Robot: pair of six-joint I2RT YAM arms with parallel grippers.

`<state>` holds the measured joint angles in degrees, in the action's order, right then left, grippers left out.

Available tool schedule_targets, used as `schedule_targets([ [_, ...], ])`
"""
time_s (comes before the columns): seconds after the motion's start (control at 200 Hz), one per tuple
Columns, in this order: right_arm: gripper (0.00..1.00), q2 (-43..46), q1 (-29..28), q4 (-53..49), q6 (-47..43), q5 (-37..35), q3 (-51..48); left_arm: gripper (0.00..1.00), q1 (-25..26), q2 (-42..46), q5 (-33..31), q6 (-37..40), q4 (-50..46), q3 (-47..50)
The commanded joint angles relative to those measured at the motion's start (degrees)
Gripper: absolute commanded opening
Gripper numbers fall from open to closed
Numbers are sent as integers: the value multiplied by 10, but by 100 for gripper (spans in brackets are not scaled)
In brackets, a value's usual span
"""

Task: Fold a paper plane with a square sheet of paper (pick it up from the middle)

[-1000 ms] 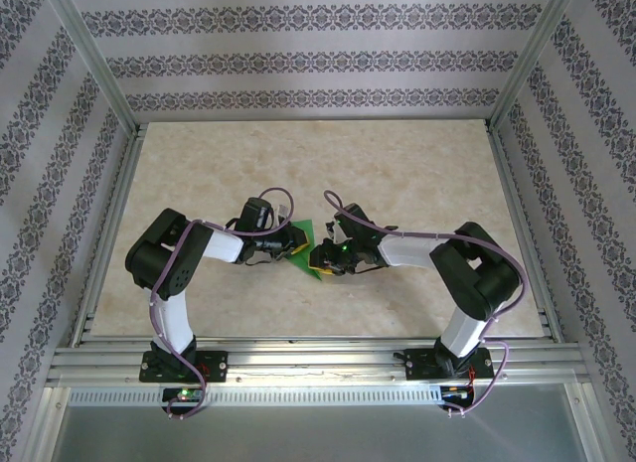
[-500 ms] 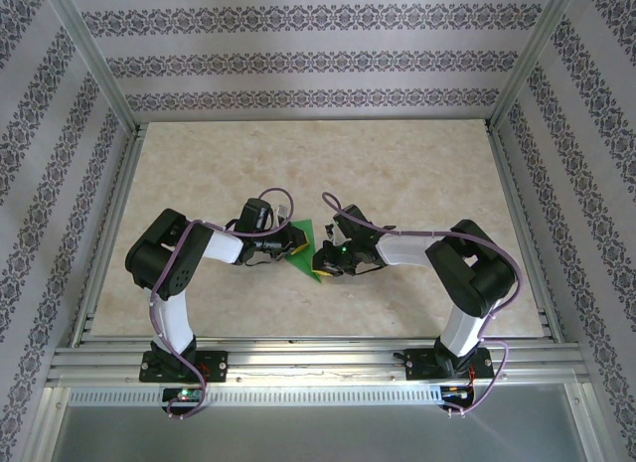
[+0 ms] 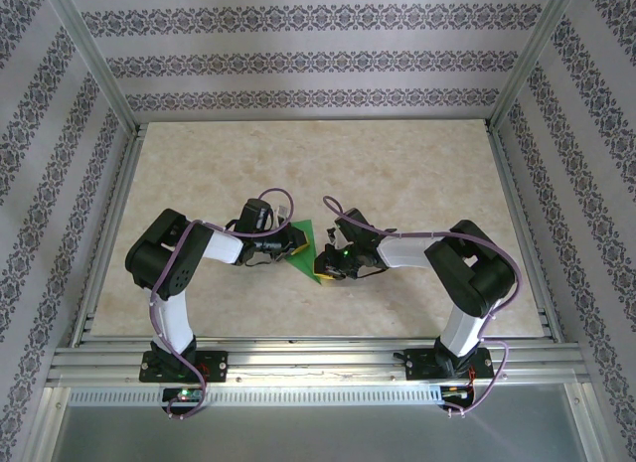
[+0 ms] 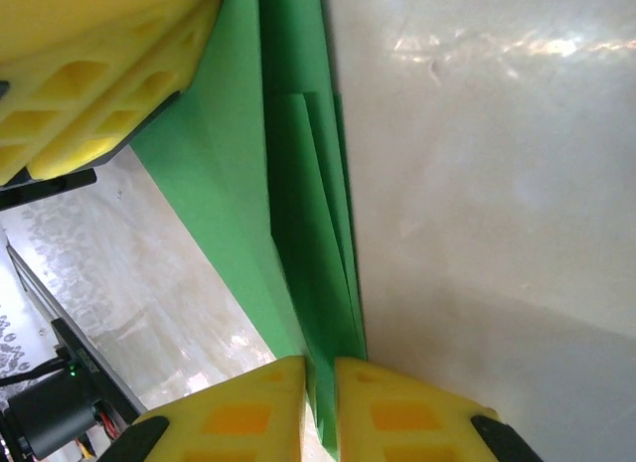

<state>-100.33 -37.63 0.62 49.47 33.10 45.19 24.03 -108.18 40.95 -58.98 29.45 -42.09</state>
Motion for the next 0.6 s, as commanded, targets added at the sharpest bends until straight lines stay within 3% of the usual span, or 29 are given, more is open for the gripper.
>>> schedule_targets([
  [0.0, 15, -3, 1, -6, -11, 10, -5, 10, 7, -17, -14, -5, -26, 20],
  [0.36, 17, -12, 2, -32, -30, 5, -13, 10, 7, -17, -12, -3, -25, 19],
  [0.595, 7, -10, 5, -32, -29, 4, -20, 10, 7, -17, -12, -10, -10, 28],
])
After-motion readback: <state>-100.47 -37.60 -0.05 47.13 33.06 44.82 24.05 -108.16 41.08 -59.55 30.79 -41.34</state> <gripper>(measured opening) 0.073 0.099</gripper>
